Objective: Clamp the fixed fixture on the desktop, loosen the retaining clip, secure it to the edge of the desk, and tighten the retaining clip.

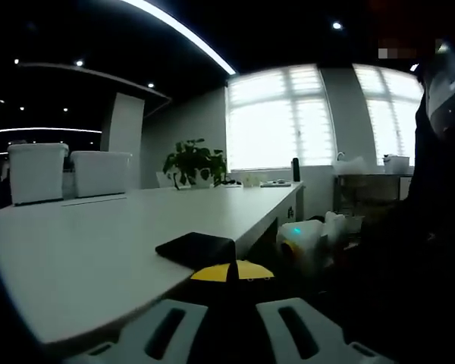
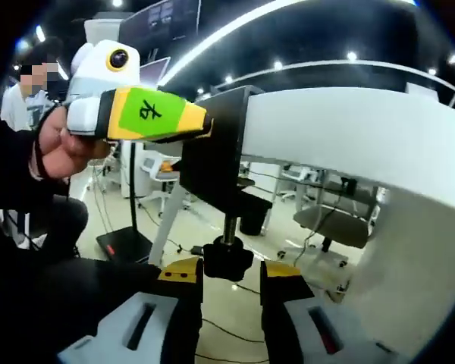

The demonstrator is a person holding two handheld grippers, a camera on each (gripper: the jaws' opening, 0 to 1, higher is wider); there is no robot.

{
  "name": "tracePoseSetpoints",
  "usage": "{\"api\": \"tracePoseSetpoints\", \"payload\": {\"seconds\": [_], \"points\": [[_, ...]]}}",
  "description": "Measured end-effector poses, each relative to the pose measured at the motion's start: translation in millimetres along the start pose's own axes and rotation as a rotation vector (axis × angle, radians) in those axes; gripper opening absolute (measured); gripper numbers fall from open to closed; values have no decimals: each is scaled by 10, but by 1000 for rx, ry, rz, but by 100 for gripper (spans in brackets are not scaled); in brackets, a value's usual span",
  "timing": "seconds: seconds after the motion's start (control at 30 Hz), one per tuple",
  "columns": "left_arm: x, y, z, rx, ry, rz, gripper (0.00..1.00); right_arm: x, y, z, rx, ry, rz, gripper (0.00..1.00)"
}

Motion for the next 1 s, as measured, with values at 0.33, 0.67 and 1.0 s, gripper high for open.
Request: {"api": "tracePoseSetpoints", "payload": {"seconds": [0.33, 0.67, 1.0], "points": [[-72, -6, 9, 9, -16, 4, 2, -246, 203, -3, -20, -261, -72, 51], [-68, -29, 9, 39, -25, 14, 2, -272, 234, -84, -54, -340, -116, 31], [-52, -62, 4, 36, -9, 8, 2, -147, 195, -73, -24, -234, -9, 23]]}}
Point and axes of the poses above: the point that each gripper's makers call its tool centre point, and the gripper's own axes: z roughly backward along the fingers, x roughly to its right, y roughly out of its top, the point moved 8 cm from there along z, roughly backward along the fingers, and after that the axes turned 11 degrees about z, right-handed, at the moved point
